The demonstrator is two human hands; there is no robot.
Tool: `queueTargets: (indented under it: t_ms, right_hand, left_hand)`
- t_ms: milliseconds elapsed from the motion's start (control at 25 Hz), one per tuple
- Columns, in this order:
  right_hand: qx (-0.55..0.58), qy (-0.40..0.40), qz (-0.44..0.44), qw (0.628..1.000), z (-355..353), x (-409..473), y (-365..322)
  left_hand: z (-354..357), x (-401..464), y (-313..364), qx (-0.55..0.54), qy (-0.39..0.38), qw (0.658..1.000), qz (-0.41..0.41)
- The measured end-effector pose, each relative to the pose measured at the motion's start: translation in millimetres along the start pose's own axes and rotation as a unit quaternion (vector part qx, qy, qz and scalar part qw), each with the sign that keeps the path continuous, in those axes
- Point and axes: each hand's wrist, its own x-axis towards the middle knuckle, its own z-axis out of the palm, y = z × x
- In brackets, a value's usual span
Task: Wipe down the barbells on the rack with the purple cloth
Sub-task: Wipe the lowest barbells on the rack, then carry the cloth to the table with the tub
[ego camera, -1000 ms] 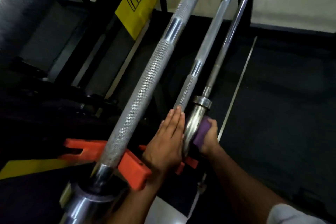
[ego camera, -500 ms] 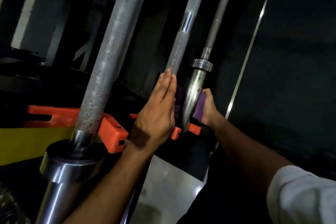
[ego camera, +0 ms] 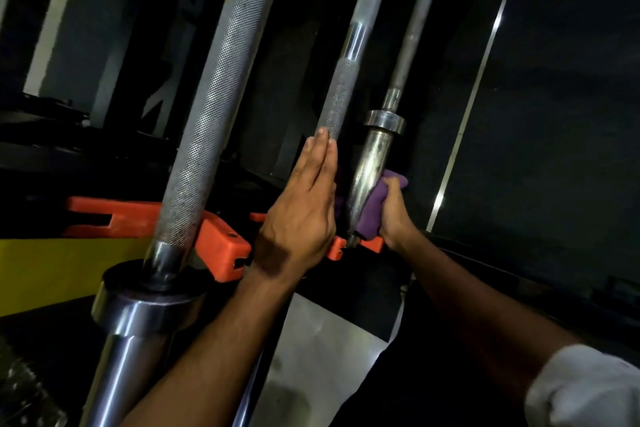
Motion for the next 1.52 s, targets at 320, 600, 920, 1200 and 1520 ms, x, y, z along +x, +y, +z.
queueTargets:
  t_ms: [320, 600, 920, 1200, 1520]
  right_hand:
    - [-0.465, 0.055, -0.297, 0.832, -7.6, -66.0, -11.5]
    - [-0.808, -0.065, -0.365, 0.458, 33.6, -61.7, -64.2]
    - [-0.704, -0.118, -0.265, 0.649, -27.4, -165.9, -86.5]
    - [-0.654, 0.106, -0.356, 0.658, -109.4, -310.8, -67.3]
    - [-0.573, 0.361, -0.364, 0.639, -202.4, -420.8, -16.3]
  left_hand:
    - [3.2, 0.0, -1.5, -0.026, 0.018, 0.999, 0.010]
    - [6.2, -1.9, -5.6, -0.043, 0.042, 0.998, 0.034]
    - [7.0, -3.4, -7.6, -0.096, 0.100, 0.989, 0.056]
    - [2.6, -55.3, 37.2, -0.112, 0.094, 0.983, 0.112]
    - [67.5, -106.6, 134.0, -0.232, -0.123, 0.944, 0.201]
